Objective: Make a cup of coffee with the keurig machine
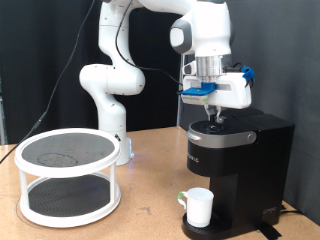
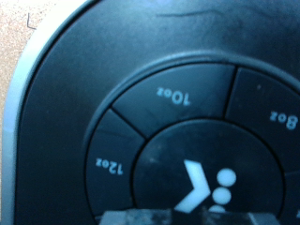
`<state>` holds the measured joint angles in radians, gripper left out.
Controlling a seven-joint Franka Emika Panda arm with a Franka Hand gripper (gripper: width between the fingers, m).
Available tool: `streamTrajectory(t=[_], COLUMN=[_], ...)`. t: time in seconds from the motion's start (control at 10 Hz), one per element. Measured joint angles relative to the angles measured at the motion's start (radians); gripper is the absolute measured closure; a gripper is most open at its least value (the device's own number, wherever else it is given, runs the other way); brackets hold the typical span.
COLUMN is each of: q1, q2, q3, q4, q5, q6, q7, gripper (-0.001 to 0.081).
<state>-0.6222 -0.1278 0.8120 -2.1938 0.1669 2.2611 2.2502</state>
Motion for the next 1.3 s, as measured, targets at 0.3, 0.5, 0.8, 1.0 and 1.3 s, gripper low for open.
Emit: streamTrajectory(t=[0.3, 0.5, 0.8, 1.0, 1.3], q1=[-0.007, -0.008, -0.008, -0.011, -0.019], q2=[0.004, 0.015, 0.026, 0.049, 0.123], q3=[-0.002, -0.004, -0.011, -0.016, -0.026], q4=[-0.003, -0.004, 0.002, 0.027, 0.101], q5=[0.010, 0.021, 0.035, 0.050, 0.061], q6=[0.000, -0.013, -0.032, -0.077, -0.183], q7=[0.000, -0.011, -0.016, -0.016, -0.015], gripper=[0.0806, 0.0806, 0.0806, 0.0806, 0.0806])
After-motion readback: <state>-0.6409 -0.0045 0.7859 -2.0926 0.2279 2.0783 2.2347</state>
